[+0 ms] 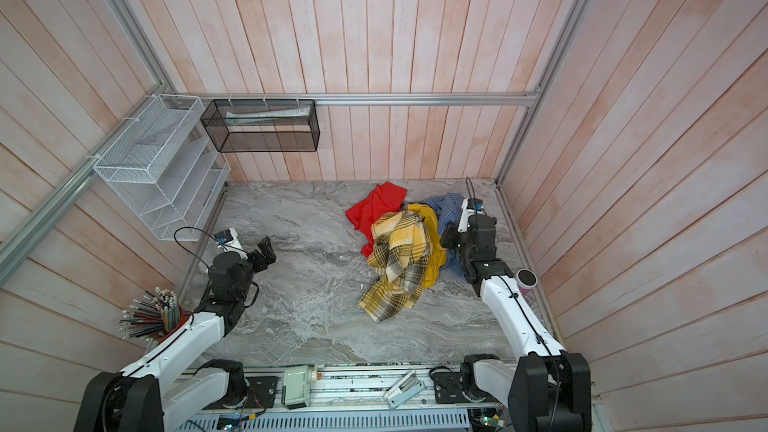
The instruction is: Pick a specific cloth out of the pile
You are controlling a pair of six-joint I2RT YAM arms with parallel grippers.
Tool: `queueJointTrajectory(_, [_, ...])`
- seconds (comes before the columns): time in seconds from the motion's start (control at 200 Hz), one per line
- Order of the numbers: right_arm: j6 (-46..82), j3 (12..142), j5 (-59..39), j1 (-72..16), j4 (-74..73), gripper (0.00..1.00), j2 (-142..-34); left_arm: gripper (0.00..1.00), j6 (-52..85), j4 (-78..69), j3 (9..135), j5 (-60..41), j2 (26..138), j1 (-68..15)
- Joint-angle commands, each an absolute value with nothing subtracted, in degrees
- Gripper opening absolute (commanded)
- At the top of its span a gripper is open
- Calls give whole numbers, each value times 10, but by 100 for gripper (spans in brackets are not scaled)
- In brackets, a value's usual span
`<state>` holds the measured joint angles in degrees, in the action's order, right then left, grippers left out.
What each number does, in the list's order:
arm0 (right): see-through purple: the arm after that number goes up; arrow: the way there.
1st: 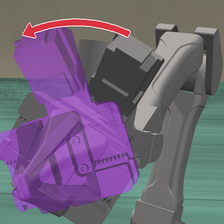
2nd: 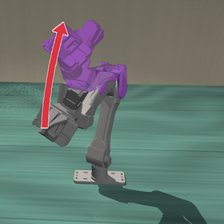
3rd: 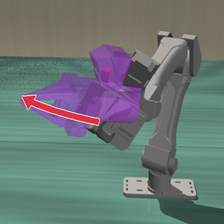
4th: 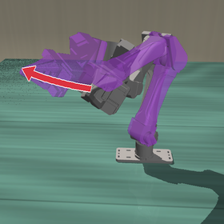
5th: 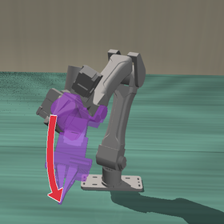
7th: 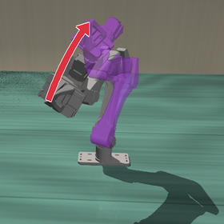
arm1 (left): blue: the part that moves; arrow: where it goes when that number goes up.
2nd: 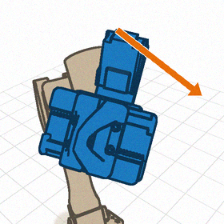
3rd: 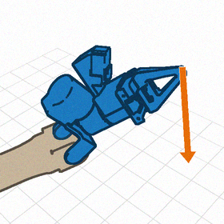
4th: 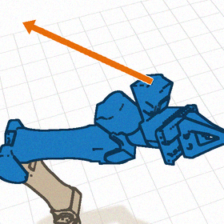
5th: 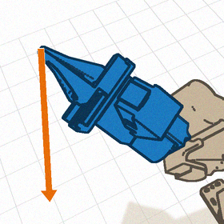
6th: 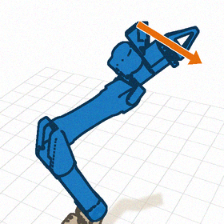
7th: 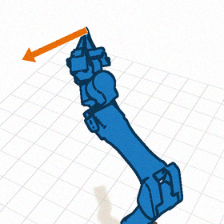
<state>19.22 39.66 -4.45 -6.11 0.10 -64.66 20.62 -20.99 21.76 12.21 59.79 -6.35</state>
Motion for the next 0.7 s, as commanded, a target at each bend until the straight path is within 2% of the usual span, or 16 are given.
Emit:
queueJointTrajectory(0.0, [238,361,28,-69,44,0,-621,100,214,-217,206,110,592,-66])
queueJointTrajectory(0.175, [248,363,83,-55,82,0,-673,100,215,-214,206,110,591,-66])
queueJointTrajectory(0.28, [248,383,40,-26,89,0,-701,100,216,-211,203,110,586,-66])
queueJointTrajectory(0.495, [250,389,50,-24,91,0,-661,100,216,-205,195,114,571,-66])
queueJointTrajectory(0.605, [241,390,65,-23,118,25,-633,100,216,-204,194,113,569,-66])
queueJointTrajectory(0.695, [236,399,83,-17,151,52,-615,100,215,-204,196,112,571,-66])
